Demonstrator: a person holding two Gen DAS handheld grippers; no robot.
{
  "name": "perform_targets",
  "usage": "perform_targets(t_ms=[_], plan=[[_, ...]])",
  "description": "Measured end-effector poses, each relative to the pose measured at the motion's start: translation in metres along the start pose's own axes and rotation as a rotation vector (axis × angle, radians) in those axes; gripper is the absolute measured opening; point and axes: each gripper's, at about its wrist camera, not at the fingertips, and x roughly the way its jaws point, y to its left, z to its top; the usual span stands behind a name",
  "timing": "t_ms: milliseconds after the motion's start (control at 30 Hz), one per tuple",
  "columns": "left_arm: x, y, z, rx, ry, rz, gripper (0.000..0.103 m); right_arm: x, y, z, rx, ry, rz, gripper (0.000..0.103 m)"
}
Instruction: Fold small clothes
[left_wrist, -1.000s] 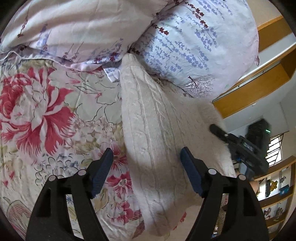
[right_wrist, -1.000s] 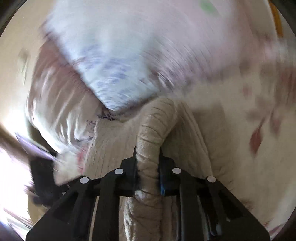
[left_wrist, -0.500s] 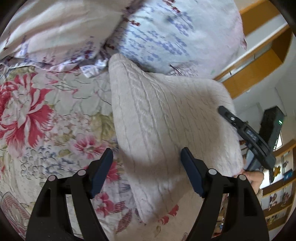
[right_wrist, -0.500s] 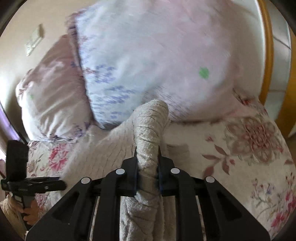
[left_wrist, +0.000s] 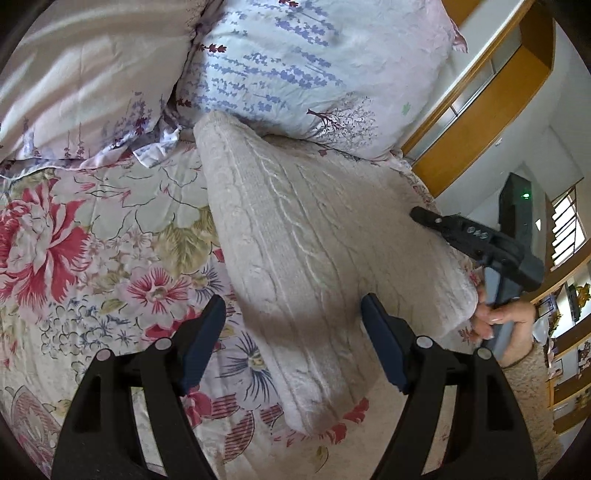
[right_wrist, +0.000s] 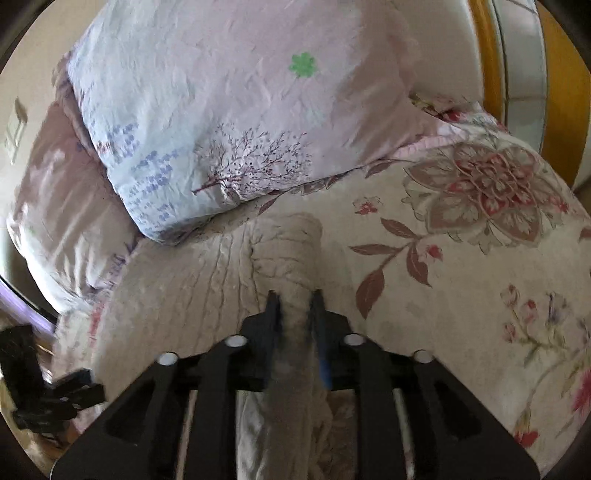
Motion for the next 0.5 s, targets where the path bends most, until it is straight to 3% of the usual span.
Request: perform_targets(t_ms=[133, 367, 500], plan=[[-0.004, 0.001, -0.003, -0.006, 0.007, -0.001, 0.076, -0.024, -0.016, -0.009, 0.098, -0.005, 0.092, 0.044], [-0.015, 0.006, -0.012, -0.066, 0.028, -0.062, 0.076, -0.046, -0.031, -0.039, 0.181, 0.033, 0.217, 0.045], [-0.015, 0.007, -0.018, -0.091, 0.044, -0.077, 0.074, -0.053, -0.029, -0.054, 0.18, 0.046, 0.243, 0.045]])
